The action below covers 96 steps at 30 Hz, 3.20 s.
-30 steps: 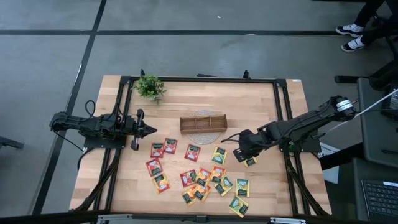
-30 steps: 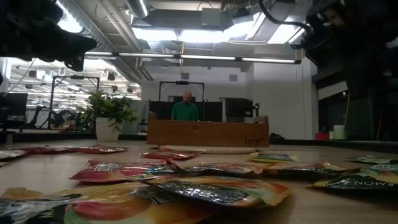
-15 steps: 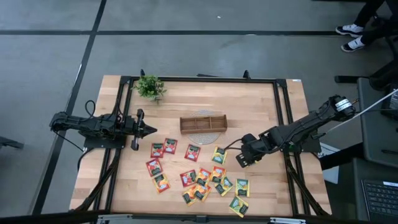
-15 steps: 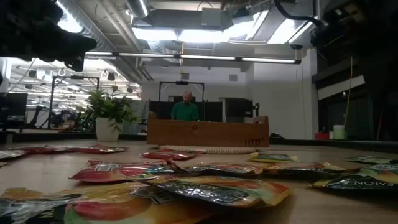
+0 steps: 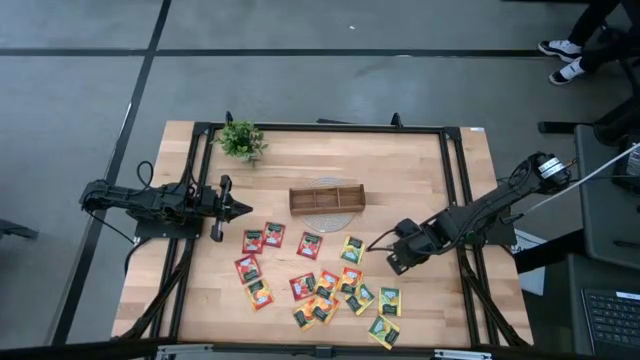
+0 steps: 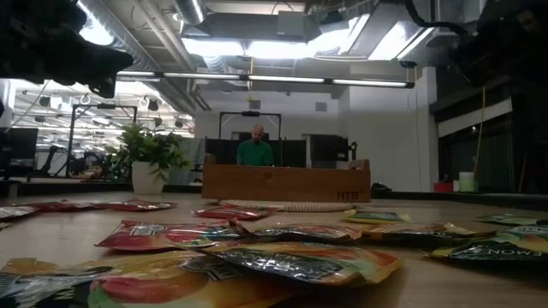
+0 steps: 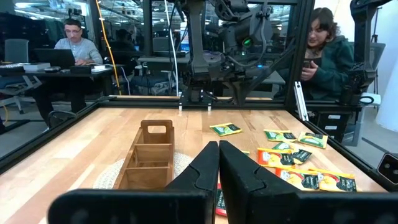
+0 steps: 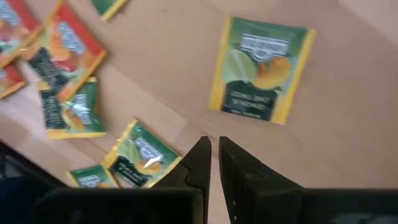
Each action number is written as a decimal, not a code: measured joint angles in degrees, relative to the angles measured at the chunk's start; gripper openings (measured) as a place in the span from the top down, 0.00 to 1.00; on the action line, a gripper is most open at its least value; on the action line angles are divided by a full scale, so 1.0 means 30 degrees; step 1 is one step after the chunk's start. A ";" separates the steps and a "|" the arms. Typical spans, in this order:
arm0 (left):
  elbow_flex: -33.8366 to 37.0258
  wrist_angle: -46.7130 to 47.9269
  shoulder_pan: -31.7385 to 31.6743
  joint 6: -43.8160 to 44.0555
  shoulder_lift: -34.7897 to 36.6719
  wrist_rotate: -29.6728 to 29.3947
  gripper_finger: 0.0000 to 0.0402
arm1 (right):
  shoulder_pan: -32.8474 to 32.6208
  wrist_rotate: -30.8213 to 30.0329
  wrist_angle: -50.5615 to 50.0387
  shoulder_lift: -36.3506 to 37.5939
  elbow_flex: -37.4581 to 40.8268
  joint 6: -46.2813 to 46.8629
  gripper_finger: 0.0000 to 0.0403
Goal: Pick & Place Tea
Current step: Put the yellow tea bag into the right section of the wooden organizer
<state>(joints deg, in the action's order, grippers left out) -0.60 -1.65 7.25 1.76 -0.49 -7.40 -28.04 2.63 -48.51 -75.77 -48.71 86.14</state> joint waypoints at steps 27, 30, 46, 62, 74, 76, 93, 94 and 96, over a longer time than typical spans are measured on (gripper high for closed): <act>0.0006 0.0001 -0.0002 0.0000 0.0000 0.0000 0.97 | -0.1082 -0.0501 0.1010 0.0000 0.2366 0.4196 0.91; 0.0003 0.0006 0.0000 0.0000 0.0000 0.0000 0.98 | -0.1082 -0.0958 0.0857 0.0000 0.2368 0.4668 0.91; 0.0005 0.0000 -0.0006 0.0000 0.0001 0.0000 0.98 | -0.1074 -0.1515 0.0600 -0.0428 0.2368 0.4769 0.91; 0.0000 0.0004 -0.0002 0.0000 0.0000 0.0003 0.98 | -0.1074 -0.1355 0.1247 -0.1508 0.2604 0.4733 0.91; 0.0001 0.0003 -0.0005 0.0000 0.0000 0.0000 0.98 | -0.1096 -0.0816 0.2548 -0.1515 0.3555 0.4682 0.91; 0.0006 0.0006 0.0000 0.0000 0.0000 0.0000 0.98 | -0.1096 -0.0835 0.2541 -0.1515 0.3555 0.4663 0.91; 0.0005 0.0002 -0.0004 0.0000 0.0003 0.0000 0.98 | -0.1089 -0.0845 0.4713 -0.1442 0.5311 0.4668 0.91; 0.0006 -0.0001 0.0000 0.0000 0.0007 0.0000 0.98 | -0.1089 -0.0845 0.4712 -0.1443 0.5317 0.4661 0.91; 0.0000 0.0000 0.0000 0.0000 0.0005 0.0000 0.98 | -0.1092 -0.0845 0.4706 -0.1449 0.5332 0.4647 0.91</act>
<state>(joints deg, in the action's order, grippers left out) -0.60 -1.64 7.25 1.76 -0.48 -7.40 -31.32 0.10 -34.39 -80.11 -32.71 100.08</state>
